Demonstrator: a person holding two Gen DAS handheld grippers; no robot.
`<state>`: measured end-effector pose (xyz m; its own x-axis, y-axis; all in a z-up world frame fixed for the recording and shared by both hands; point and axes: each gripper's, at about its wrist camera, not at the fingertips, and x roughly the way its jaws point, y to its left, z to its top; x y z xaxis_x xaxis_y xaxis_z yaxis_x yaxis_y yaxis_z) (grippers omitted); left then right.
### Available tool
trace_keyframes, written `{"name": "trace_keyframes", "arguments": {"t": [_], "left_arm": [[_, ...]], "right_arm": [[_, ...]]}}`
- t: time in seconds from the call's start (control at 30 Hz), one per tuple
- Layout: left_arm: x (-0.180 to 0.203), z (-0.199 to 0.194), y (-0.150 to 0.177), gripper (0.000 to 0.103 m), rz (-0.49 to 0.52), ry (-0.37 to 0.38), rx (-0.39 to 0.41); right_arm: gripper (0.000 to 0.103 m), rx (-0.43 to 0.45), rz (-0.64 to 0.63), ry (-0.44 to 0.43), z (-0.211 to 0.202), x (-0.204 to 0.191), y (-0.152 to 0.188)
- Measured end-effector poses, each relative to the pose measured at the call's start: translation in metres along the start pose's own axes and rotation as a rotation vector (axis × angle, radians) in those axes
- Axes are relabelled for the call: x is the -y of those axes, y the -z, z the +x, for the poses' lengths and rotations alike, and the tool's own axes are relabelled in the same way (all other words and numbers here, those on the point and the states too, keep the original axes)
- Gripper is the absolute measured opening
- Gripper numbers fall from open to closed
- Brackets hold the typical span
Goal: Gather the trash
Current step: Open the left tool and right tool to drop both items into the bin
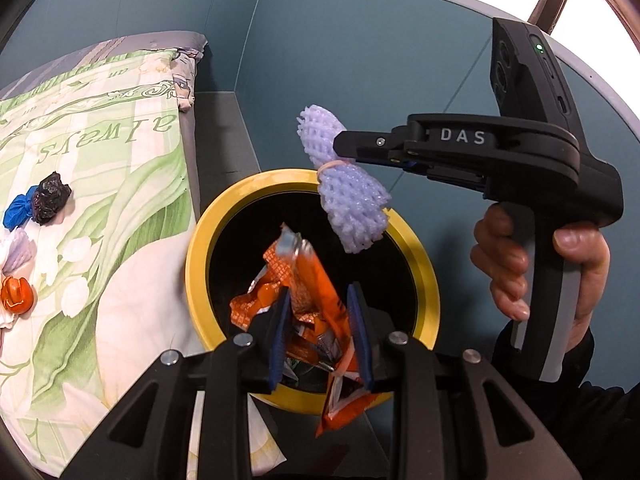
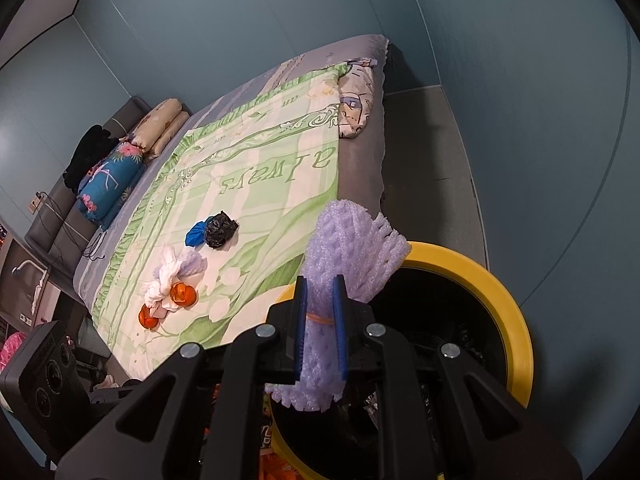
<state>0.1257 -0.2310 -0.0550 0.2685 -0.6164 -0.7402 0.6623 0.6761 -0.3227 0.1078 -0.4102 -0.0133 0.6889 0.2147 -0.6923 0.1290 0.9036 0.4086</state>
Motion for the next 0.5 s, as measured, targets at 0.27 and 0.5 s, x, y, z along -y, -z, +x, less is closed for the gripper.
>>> {"name": "trace_keyframes", "arguments": {"t": [0.27,0.5], "left_arm": [[-0.0003,0.0015,0.0020,0.030,-0.001,0.001,-0.006],[-0.0045,-0.0054,0.0023,0.045,-0.013,-0.012,0.013]], "right_arm": [[0.018,-0.009,0.030,-0.001,0.0007,0.0059,-0.0019],[0.030,-0.003,0.041,0.003,-0.0009,0.0086,-0.0021]]}}
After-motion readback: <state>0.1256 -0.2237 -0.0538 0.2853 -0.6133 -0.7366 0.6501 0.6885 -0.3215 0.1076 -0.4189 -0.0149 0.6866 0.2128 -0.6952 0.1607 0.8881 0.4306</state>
